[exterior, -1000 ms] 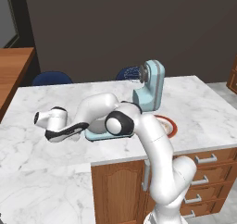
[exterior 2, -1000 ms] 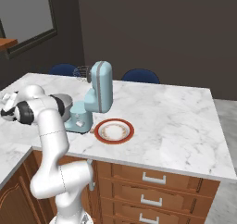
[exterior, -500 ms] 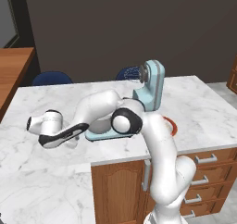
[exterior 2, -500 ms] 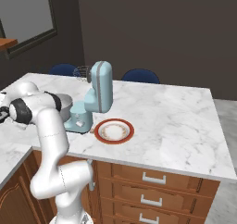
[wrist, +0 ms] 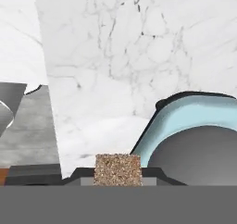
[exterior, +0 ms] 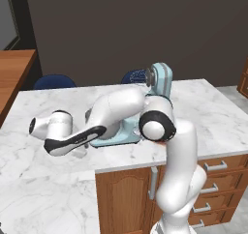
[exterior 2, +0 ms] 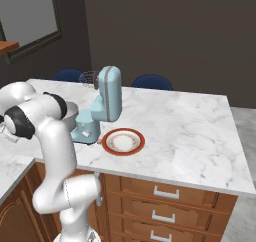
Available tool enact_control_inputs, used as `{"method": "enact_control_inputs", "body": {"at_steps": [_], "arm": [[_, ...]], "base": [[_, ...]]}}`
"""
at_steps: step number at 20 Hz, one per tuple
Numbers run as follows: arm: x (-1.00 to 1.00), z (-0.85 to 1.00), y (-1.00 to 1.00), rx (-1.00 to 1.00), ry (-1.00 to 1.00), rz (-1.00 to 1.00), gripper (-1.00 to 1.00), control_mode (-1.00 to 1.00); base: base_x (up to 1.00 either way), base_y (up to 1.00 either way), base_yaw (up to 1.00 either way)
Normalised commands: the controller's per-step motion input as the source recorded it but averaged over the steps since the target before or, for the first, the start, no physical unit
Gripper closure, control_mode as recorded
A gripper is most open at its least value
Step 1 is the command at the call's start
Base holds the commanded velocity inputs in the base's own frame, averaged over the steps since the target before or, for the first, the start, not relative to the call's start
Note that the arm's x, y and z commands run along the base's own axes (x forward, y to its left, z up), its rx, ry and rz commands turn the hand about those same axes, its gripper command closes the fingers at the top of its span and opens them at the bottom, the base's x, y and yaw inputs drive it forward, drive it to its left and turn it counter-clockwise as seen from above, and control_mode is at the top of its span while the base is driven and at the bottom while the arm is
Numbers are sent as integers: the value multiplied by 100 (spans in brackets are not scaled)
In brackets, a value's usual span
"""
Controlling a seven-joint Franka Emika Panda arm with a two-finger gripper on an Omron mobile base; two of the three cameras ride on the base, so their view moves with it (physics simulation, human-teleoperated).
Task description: Add butter and sugar cubes to the stand mixer bowl and then turn on the stand mixer to begin making frosting.
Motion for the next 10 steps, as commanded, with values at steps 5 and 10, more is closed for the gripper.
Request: {"method": "enact_control_inputs", "body": {"at_steps": [5, 10], "arm": [[-73, 62, -57, 17, -1, 0, 100, -100], [-26, 85, -53, 20, 0, 0, 100, -100]], "base": [[0, 0, 0], [0, 0, 0]]}}
